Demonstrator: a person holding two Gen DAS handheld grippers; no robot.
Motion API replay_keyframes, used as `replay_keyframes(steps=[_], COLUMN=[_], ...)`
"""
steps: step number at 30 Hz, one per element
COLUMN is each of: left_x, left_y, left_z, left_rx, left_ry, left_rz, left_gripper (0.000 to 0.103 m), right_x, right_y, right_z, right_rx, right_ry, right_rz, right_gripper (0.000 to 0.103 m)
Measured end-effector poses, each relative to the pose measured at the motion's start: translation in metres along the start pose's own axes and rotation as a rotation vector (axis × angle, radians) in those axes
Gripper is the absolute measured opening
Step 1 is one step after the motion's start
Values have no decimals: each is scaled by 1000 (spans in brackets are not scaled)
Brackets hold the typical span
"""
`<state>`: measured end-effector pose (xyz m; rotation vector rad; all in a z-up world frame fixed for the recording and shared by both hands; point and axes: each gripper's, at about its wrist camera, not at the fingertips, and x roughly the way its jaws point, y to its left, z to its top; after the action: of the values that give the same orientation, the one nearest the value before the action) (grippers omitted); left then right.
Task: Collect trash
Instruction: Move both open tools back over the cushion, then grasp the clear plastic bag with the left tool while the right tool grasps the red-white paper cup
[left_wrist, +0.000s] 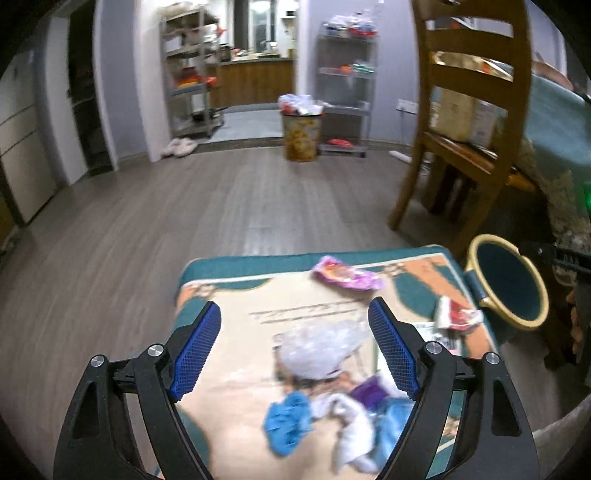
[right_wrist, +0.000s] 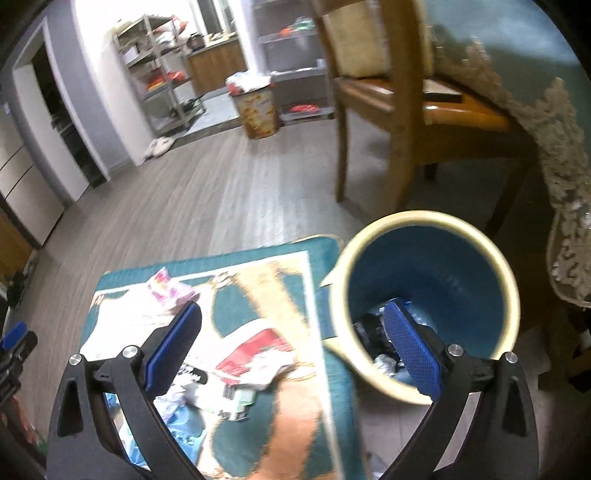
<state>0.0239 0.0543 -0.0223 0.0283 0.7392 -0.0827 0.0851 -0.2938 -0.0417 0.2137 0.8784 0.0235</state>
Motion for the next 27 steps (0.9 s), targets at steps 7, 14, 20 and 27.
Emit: replay_keyframes(steps=[7, 14, 20, 27], left_x=[28, 65, 106, 139], left_y=[30, 23, -5, -29], left_z=[-11, -13, -19, -33], left_rx=[-42, -62, -12, 46], left_ry=[81, 149, 254, 343], left_rz=[26, 3, -45, -56], left_gripper=[83, 83, 83, 83], right_x=[33, 74, 100, 106], right_y=[28, 42, 54, 69], right_z=[-14, -36, -51, -61], right_rx=[-53, -195, -264, -386], right_ry=[80, 219, 312, 354], right_rz=[5, -2, 84, 128], right_gripper=[97, 95, 81, 76])
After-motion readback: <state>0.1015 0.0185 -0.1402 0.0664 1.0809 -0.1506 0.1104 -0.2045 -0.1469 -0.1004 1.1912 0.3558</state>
